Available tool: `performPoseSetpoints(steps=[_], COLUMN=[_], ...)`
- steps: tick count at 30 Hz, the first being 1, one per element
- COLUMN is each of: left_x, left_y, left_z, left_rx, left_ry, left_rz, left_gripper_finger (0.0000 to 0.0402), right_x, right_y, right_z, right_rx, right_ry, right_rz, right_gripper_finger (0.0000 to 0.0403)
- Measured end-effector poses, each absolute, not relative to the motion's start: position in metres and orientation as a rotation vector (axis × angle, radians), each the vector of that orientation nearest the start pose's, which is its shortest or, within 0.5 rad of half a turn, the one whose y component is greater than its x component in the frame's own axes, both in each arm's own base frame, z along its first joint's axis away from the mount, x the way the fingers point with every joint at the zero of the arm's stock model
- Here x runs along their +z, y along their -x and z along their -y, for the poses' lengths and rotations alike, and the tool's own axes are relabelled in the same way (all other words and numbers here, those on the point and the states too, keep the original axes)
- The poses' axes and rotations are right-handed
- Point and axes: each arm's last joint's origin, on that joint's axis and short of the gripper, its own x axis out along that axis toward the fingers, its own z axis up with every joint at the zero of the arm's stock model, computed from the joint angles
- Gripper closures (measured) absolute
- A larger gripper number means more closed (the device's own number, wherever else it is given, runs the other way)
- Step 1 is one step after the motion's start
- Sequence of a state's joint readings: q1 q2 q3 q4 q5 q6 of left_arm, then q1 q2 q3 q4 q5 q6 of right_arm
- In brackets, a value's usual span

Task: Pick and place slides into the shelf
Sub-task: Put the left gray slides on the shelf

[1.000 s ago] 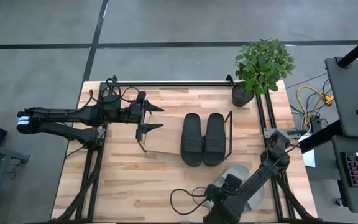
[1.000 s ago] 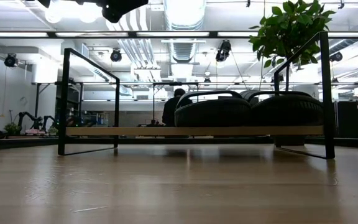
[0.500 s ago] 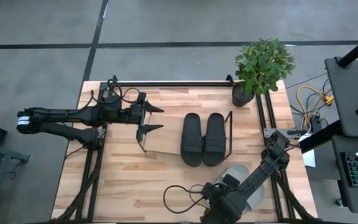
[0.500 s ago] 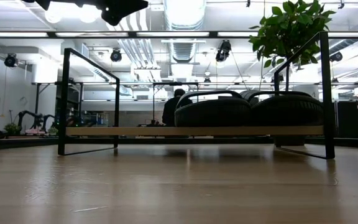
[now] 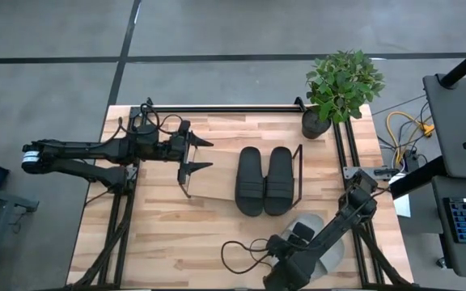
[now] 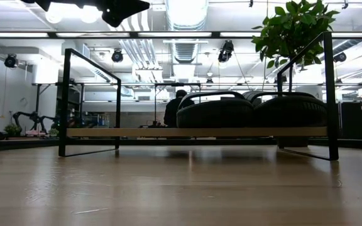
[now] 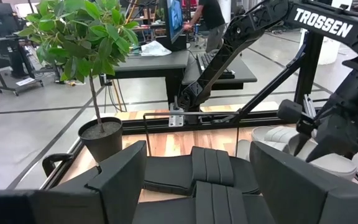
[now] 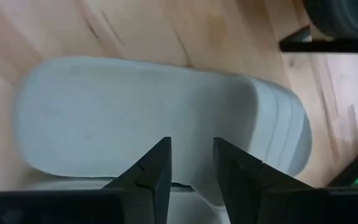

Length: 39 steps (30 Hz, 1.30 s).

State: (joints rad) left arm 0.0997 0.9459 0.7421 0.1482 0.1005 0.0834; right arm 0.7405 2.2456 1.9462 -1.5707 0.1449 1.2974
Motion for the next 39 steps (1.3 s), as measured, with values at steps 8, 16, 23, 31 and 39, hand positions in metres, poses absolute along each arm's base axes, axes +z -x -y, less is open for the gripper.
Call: performPoseSetpoints(steps=[8,16,23,31,39], left_x=[0.32,0.319,0.319,0.318,0.318], left_y=[-0.213,-0.213,-0.213,-0.213,-0.213], left_z=[-0.018,-0.018,-0.018,-0.018,-0.018], left_rx=[-0.003,-0.003,-0.003,-0.004,-0.004], left_ry=[-0.077,-0.077,-0.078,-0.077,-0.077], left_rz=[-0.059,-0.06,-0.06,-0.065,-0.066], left_gripper_finger=[0.0132,0.0132,0.0132,0.0132,0.0132], right_x=[0.182,0.181,0.184,0.194,0.197], right_y=[-0.296,-0.303,-0.31,-0.314,-0.316], right_z=[-0.265,-0.256,-0.25,-0.252,-0.251], right_rx=[-0.72,-0.777,-0.766,-0.689,-0.683], right_ry=[-0.144,-0.3,-0.343,-0.397,-0.349], right_rz=[-1.687,-1.792,-1.812,-1.863,-1.797], right_gripper_finger=[0.0324,0.0338,0.0325,0.0282,0.0247])
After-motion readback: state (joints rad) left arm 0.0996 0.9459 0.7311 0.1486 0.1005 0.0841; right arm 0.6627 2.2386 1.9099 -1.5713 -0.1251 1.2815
